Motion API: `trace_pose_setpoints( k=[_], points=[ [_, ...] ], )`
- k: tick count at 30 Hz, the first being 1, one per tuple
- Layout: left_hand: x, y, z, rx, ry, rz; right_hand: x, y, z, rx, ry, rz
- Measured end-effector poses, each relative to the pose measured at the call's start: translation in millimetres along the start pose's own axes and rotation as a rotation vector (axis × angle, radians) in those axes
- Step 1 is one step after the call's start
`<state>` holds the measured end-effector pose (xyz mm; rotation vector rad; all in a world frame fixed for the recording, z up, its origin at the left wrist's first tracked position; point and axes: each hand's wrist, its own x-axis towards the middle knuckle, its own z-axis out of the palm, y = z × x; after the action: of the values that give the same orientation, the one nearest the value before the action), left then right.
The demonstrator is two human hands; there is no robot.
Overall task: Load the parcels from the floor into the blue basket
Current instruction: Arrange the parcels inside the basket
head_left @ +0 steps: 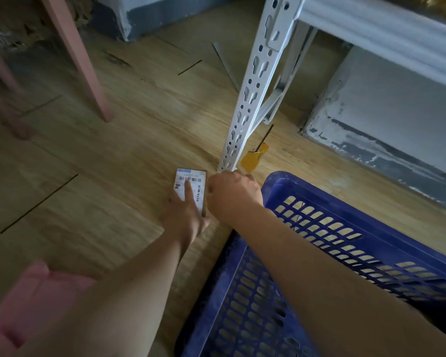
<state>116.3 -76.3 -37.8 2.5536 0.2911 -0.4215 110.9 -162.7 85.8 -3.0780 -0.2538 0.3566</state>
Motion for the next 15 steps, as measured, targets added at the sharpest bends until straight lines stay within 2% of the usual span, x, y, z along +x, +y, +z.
trace_pose_setpoints(
  k=[4, 10, 15],
  points=[
    [1.9, -5.9, -7.2, 0.042, -0.025, -0.062, -2.0, -2.4, -0.3, 0.024, -0.006, 0.022],
    [-16.6, -17.8, -33.8, -0.022, 0.2, 0.043, -18.4, -7.4, -14.7, 0.108, -0.006, 0.048],
    [-41.5, -10.6, -74.5, -0.107, 0.365, 0.111, -38.2, -16.7, -33.7, 0.177, 0.118, 0.036]
  ],
)
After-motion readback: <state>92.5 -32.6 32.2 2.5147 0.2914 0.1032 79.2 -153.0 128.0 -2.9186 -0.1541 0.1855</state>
